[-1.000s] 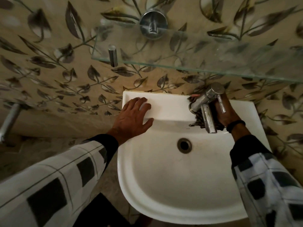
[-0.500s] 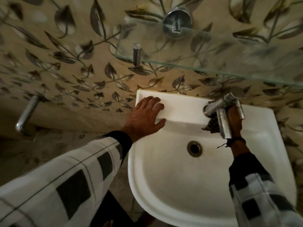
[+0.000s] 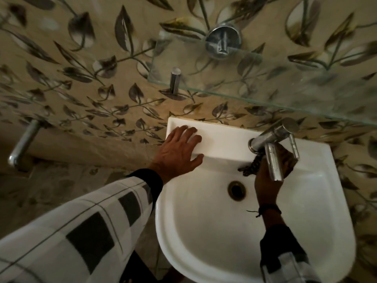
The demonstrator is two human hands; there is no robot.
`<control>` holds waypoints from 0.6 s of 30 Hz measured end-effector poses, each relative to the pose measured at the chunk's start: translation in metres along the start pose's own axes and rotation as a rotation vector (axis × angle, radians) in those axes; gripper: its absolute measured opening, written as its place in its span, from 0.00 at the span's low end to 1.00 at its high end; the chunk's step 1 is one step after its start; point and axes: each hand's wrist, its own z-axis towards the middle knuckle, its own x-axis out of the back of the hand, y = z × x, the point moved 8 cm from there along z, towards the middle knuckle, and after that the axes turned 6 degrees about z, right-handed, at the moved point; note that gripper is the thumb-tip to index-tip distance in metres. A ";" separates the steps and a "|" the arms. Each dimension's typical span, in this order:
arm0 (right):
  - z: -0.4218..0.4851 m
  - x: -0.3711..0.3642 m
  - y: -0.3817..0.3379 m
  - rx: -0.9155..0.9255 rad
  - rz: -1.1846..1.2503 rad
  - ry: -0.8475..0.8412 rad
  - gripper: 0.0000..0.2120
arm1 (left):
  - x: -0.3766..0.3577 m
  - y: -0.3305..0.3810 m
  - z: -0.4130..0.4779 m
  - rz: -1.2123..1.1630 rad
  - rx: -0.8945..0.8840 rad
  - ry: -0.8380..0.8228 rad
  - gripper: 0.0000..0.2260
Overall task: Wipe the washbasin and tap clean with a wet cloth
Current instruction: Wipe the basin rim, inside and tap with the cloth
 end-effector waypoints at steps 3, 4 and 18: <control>-0.012 0.003 -0.001 -0.047 0.149 0.105 0.30 | 0.000 0.001 0.000 -0.003 -0.004 0.007 0.21; -0.014 0.004 0.000 -0.091 0.148 0.117 0.28 | 0.000 0.001 0.000 -0.001 -0.004 0.006 0.21; -0.033 -0.022 -0.035 0.591 -0.445 -0.219 0.18 | -0.001 -0.001 0.001 -0.019 0.015 -0.040 0.22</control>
